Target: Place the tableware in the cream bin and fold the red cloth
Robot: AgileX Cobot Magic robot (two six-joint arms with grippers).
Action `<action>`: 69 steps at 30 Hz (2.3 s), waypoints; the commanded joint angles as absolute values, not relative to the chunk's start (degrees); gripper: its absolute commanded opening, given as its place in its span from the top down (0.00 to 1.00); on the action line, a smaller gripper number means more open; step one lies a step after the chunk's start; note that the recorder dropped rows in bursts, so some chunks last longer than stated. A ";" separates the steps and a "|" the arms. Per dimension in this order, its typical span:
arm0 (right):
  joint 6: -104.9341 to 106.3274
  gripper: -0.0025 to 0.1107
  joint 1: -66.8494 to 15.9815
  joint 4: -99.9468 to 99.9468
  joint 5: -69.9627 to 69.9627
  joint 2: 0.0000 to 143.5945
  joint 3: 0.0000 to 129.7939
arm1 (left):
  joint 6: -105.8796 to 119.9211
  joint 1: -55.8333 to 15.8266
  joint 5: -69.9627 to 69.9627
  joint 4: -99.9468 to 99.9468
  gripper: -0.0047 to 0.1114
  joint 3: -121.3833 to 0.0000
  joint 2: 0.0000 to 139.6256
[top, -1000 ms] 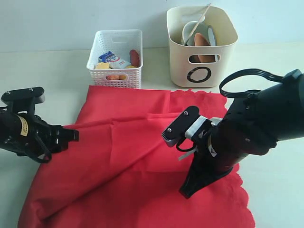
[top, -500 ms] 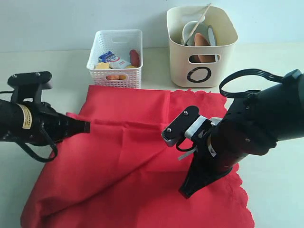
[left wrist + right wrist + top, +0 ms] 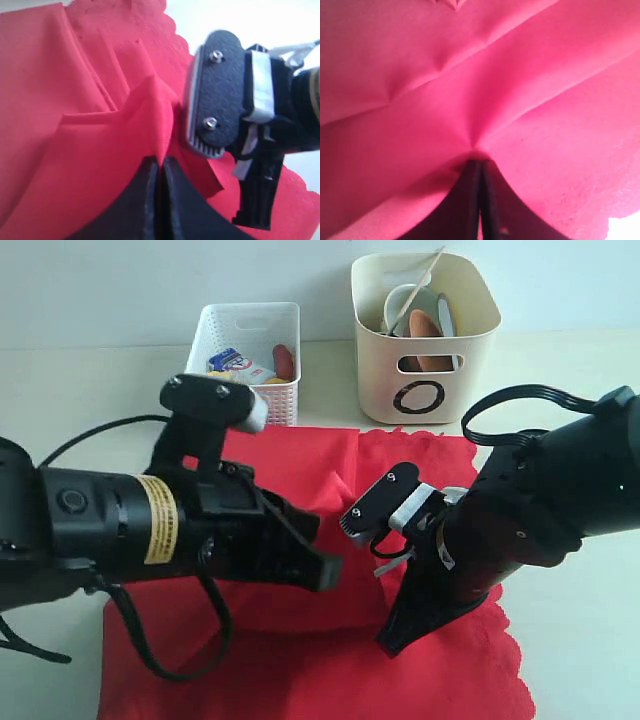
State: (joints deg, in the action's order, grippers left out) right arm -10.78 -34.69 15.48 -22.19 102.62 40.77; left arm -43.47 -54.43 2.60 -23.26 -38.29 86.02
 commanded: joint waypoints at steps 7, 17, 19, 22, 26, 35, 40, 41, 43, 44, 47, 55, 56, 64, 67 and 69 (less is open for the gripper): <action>-10.51 0.98 -34.66 13.39 -22.64 105.33 39.59 | -43.86 -64.06 6.12 -23.30 0.84 -38.79 86.69; -10.51 0.98 -34.66 13.82 -23.42 105.33 39.59 | -43.86 -64.06 2.10 -23.30 0.39 -38.79 82.53; -10.51 0.98 -34.66 13.81 -24.42 105.33 39.59 | -43.46 -64.06 -0.40 -23.30 0.41 -38.79 79.95; -10.51 0.98 -34.66 13.81 -25.59 104.23 39.59 | -40.89 -64.06 -6.45 -24.52 0.43 -38.79 75.23; -10.51 0.98 -34.66 13.81 -27.67 100.60 39.59 | -40.23 -61.91 -15.39 -28.31 0.45 -38.68 71.27; -10.51 0.98 -34.66 14.52 -28.98 83.92 39.81 | -40.23 -49.58 -9.59 -29.80 0.45 -33.78 76.64; -10.51 0.98 -34.66 11.02 -26.10 79.16 39.81 | -40.23 -47.83 0.00 -29.80 0.59 -30.87 84.86; -10.51 0.98 -34.66 10.49 -25.81 79.16 39.81 | -40.23 -47.83 2.36 -29.80 0.66 -30.76 86.78; -10.51 0.98 -34.66 10.34 -25.61 79.96 39.81 | -40.23 -47.93 5.41 -29.80 0.80 -30.64 90.35; -10.51 0.98 -34.66 10.34 -25.61 80.55 39.81 | -40.34 -47.93 7.35 -29.80 0.87 -30.64 92.29; -10.51 0.98 -34.66 10.34 -25.54 83.03 39.81 | -40.82 -48.06 15.91 -29.80 0.96 -30.64 98.83; -10.17 0.98 -34.66 11.03 -24.18 85.39 39.81 | -40.97 -54.66 20.44 -30.33 0.96 -30.64 100.34; -10.17 0.98 -34.66 11.03 -24.18 85.39 39.81 | -40.97 -55.10 20.18 -31.61 0.96 -30.64 97.29; -10.14 0.98 -34.66 8.00 -18.02 85.57 39.81 | -40.64 -45.37 -11.61 -33.31 0.96 -30.01 61.24; -3.86 0.98 -34.66 0.37 -17.04 87.01 41.70 | -41.38 -40.62 -13.24 -35.62 0.96 -26.36 52.75; 2.15 0.98 -34.66 -7.36 -17.32 88.71 43.31 | -42.71 -37.81 -12.26 -35.62 0.96 -24.46 49.75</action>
State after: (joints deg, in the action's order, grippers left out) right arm -5.01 -34.69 0.93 -18.28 86.82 41.32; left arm -41.14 -40.75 -11.91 -35.15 -26.80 53.48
